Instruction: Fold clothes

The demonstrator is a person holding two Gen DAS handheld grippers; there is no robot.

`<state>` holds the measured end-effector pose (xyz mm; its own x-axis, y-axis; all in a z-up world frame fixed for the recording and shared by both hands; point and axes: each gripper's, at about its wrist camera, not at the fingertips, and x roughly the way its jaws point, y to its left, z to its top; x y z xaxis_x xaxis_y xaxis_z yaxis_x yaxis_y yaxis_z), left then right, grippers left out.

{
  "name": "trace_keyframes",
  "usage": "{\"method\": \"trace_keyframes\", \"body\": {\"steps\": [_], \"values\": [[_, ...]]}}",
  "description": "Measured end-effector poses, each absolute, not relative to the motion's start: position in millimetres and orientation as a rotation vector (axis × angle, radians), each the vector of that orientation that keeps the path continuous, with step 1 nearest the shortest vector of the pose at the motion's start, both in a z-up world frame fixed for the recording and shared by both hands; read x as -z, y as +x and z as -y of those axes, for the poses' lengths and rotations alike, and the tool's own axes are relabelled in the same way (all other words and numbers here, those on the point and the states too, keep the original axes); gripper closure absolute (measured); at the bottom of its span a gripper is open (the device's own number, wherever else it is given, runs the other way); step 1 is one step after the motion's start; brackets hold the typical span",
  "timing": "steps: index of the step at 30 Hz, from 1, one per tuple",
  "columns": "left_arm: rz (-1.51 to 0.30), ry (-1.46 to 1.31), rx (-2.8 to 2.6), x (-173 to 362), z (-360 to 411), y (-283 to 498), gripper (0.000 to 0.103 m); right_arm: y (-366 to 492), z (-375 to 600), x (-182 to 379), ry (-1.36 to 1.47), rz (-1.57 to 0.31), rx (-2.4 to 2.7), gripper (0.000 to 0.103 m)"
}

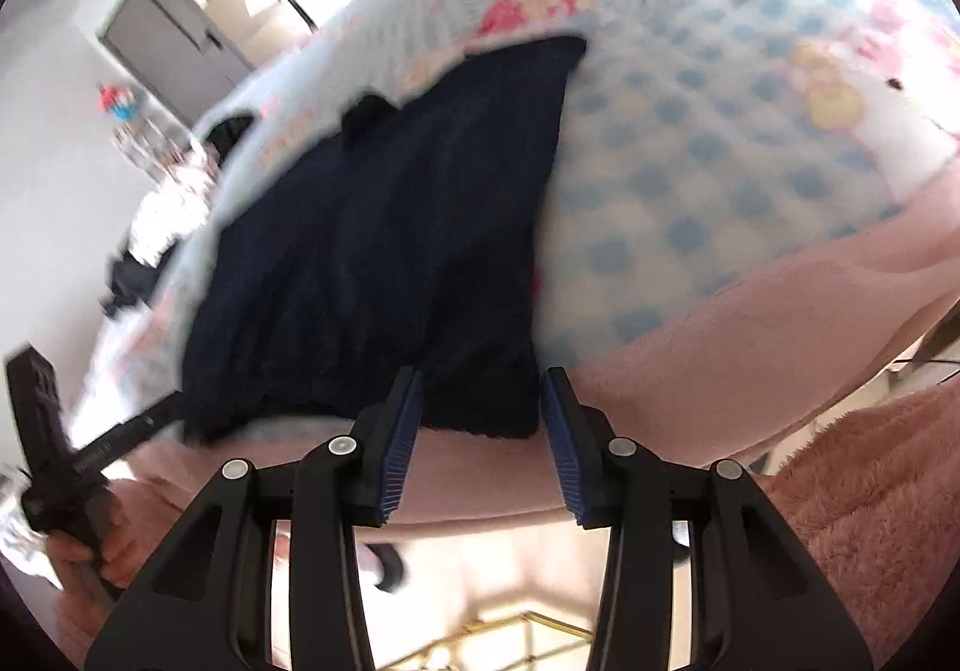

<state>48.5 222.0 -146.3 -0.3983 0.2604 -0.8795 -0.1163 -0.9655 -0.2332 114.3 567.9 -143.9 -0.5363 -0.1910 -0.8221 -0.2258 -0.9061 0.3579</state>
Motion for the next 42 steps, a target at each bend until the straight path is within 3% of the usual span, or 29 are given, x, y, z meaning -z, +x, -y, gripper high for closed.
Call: {"method": "trace_keyframes", "body": {"steps": [4,10,13,15,18,19,21,23,24,29,33,38,42], "values": [[0.184,-1.533,-2.474,134,-220,56,0.064,118,-567,148,-1.533,-0.542,-2.587,0.069],[0.218,-1.26,-2.447,101,-246,64,0.066,127,-572,134,-1.424,-0.752,-2.696,0.067],[0.172,-1.294,-2.387,114,-266,56,0.066,118,-566,141,-1.457,-0.752,-2.686,0.067],[0.14,-1.367,-2.357,129,-278,44,0.066,114,-567,143,-1.465,-0.77,-2.696,0.081],[0.072,-1.497,-2.327,151,-288,35,0.066,114,-569,147,-1.465,-0.794,-2.699,0.082],[0.073,-1.491,-2.327,151,-288,34,0.066,111,-568,149,-1.476,-0.79,-2.685,0.081],[0.101,-1.477,-2.322,149,-286,33,0.065,104,-565,153,-1.497,-0.796,-2.633,0.06],[0.163,-1.451,-2.319,147,-281,32,0.065,104,-565,161,-1.514,-0.836,-2.59,0.06],[0.195,-1.435,-2.315,145,-278,34,0.065,104,-567,162,-1.515,-0.864,-2.583,0.062],[0.314,-1.331,-2.32,135,-261,38,0.065,104,-569,148,-1.452,-0.943,-2.649,0.092],[0.38,-1.256,-2.276,125,-260,20,0.065,93,-572,121,-1.381,-0.998,-2.731,0.093],[0.308,-1.233,-2.246,115,-289,12,0.065,56,-546,80,-1.356,-0.901,-2.913,0.094],[0.362,-1.296,-2.255,128,-280,11,0.065,25,-501,83,-1.478,-0.748,-3.012,0.094]]}}
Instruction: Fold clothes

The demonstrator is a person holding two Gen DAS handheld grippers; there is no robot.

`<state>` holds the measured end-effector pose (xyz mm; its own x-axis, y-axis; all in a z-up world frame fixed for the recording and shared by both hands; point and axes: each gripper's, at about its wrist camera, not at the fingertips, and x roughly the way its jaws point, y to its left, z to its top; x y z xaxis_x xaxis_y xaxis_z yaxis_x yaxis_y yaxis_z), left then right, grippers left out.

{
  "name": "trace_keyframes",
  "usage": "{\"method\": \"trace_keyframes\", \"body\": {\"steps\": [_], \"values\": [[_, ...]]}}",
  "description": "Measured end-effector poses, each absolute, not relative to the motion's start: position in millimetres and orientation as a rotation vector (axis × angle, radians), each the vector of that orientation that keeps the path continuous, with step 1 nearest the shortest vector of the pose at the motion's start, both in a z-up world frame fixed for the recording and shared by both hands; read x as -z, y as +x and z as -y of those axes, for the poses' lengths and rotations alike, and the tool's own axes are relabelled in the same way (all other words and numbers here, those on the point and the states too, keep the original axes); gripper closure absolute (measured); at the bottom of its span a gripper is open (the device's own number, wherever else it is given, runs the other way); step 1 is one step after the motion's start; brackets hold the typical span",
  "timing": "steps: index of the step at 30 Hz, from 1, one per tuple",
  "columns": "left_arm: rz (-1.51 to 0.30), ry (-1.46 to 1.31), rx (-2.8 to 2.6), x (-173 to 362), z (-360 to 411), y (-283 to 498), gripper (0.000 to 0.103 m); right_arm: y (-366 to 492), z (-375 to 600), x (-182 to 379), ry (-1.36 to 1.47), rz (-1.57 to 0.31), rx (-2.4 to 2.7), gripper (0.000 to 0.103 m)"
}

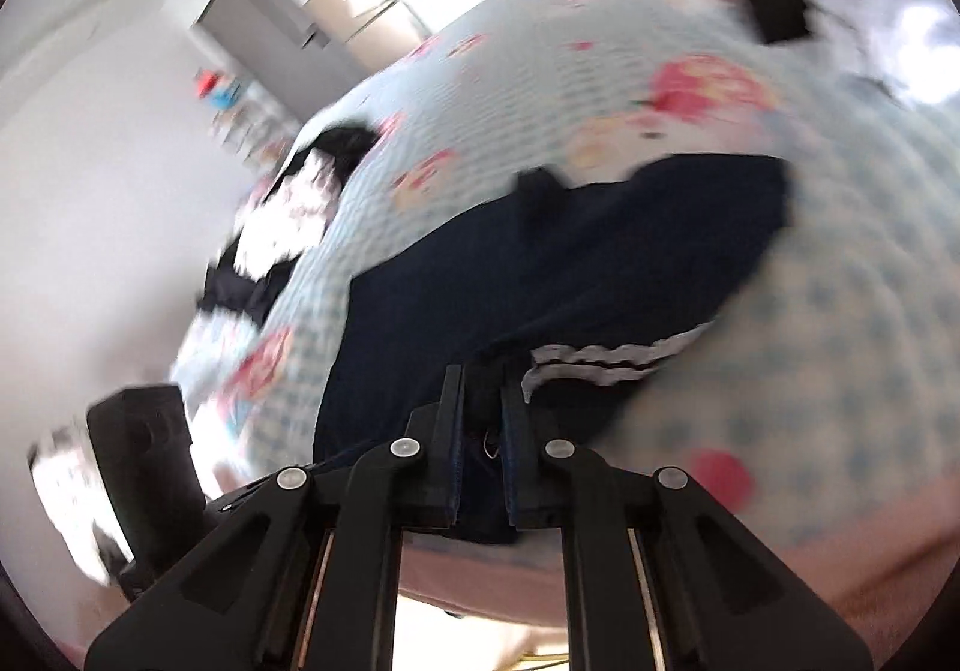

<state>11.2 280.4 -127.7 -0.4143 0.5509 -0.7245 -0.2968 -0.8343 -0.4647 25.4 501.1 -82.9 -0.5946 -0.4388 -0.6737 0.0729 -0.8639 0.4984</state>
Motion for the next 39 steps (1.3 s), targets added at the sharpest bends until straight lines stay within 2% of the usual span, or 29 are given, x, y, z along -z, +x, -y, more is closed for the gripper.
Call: {"method": "trace_keyframes", "body": {"steps": [2,6,8,11,13,17,22,24,30,36,39], "values": [[0.334,-1.34,-2.268,136,-273,14,0.065,13,-480,101,1.283,0.548,2.428,0.094],[0.395,-1.371,-2.27,146,-254,19,0.065,5,-452,150,1.474,0.528,2.28,0.086],[0.413,-1.367,-2.27,146,-249,18,0.065,15,-456,146,1.429,0.583,2.278,0.084],[0.334,-1.331,-2.281,139,-258,14,0.065,40,-477,126,1.293,0.676,2.302,0.076],[0.357,-1.288,-2.252,132,-264,10,0.065,56,-496,116,1.214,0.72,2.351,0.076],[0.405,-1.283,-2.16,129,-280,-2,0.065,62,-527,137,1.33,0.787,2.463,0.074],[0.238,-1.422,-2.137,144,-308,-10,0.065,59,-532,158,1.436,0.862,2.352,0.074],[0.245,-1.404,-2.13,142,-312,-10,0.067,60,-530,156,1.433,0.837,2.365,0.074],[0.468,-1.378,-2.063,134,-293,-17,0.067,63,-512,132,1.349,0.702,2.383,0.074],[0.465,-1.442,-2.154,138,-288,-20,0.065,57,-482,140,1.458,0.451,2.451,0.074],[0.526,-1.439,-2.12,139,-288,-21,0.065,58,-489,144,1.506,0.473,2.475,0.074]]}}
